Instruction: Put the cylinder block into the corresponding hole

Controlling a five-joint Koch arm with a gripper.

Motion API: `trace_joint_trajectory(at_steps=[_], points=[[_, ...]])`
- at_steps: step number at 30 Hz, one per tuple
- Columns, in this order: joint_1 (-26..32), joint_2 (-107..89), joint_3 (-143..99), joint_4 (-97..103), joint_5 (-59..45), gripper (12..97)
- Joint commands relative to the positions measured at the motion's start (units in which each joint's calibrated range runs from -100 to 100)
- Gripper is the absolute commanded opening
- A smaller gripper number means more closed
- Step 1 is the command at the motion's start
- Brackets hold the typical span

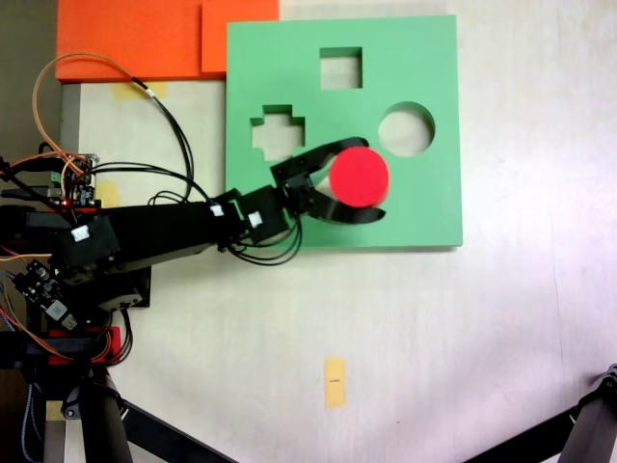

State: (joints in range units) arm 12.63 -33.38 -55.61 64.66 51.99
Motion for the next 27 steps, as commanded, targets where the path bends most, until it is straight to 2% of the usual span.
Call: trace_joint_trajectory(at_steps=[1,10,15,27], points=[[-0.83,-7.82,-1.92,2.02,-1.03,32.7],[-2.74,-17.6,-13.28,2.22,-1.51,32.7],[-2.3,-5.73,-3.21,2.31,-1.51,32.7],[2.93,25.84,22.91,-1.44,-1.42,33.0]])
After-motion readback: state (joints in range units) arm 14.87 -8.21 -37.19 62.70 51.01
